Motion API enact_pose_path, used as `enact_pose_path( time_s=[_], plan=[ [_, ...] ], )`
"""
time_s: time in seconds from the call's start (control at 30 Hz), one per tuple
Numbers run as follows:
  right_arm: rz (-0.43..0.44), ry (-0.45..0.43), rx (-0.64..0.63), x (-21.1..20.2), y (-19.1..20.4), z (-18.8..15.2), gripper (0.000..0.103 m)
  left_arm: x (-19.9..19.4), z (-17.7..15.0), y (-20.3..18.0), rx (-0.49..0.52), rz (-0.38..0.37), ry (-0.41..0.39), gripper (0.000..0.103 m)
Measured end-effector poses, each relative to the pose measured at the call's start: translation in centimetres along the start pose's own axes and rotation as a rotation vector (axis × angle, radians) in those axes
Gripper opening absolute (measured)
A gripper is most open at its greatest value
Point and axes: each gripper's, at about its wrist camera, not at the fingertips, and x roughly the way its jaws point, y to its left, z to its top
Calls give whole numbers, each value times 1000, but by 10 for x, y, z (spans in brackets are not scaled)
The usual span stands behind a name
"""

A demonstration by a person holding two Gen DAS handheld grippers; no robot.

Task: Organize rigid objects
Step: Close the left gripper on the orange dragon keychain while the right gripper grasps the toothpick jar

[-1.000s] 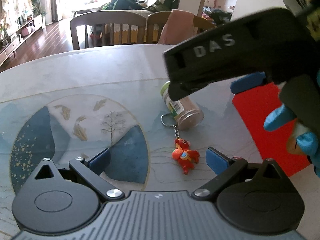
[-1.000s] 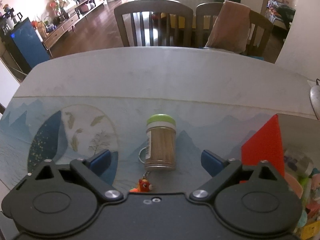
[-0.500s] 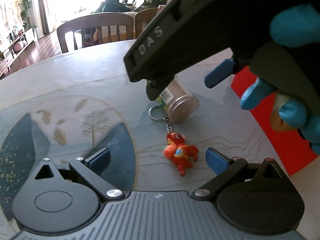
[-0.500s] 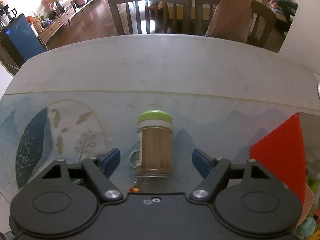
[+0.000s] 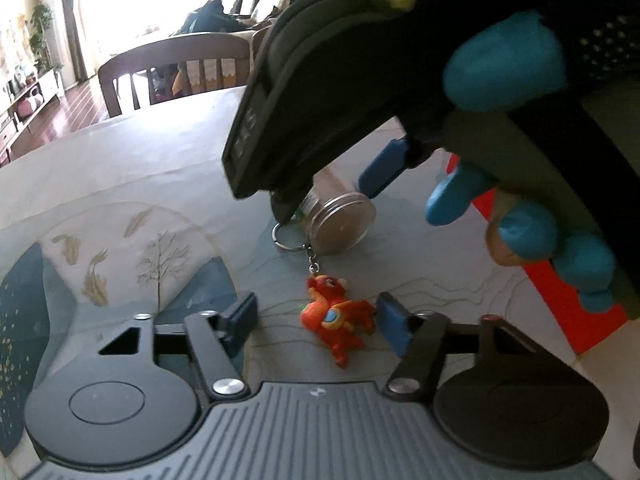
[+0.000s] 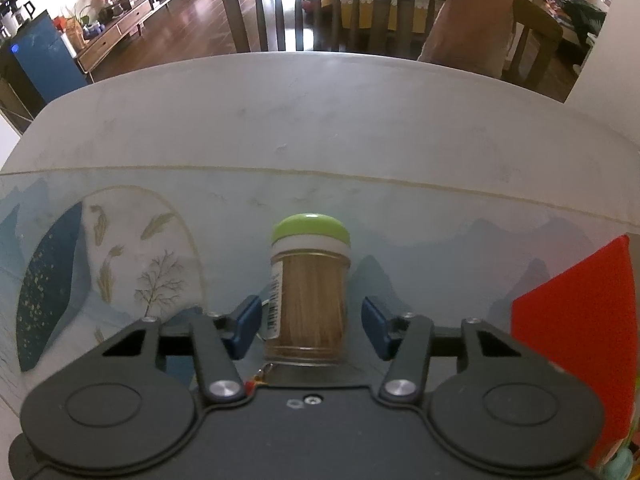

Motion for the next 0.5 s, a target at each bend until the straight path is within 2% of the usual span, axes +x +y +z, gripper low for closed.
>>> enact_pose_path(
  time_s=[0.07,0.1,0.2,0.5],
  plan=[
    [-1,-2,-2,1,1,0,49,0,0,-1,6,-11,-3,52],
    [-2,-1,-6,2,2,0,43,-1,0,-1,12,-13,-3,47],
    [-16,-7,-14,2,4,0,42,0,1,-3,29,-9,0,40],
    [-25,-29,21,-15,-2,-6,42,0,5,6,-17,-35,22,38]
  ],
)
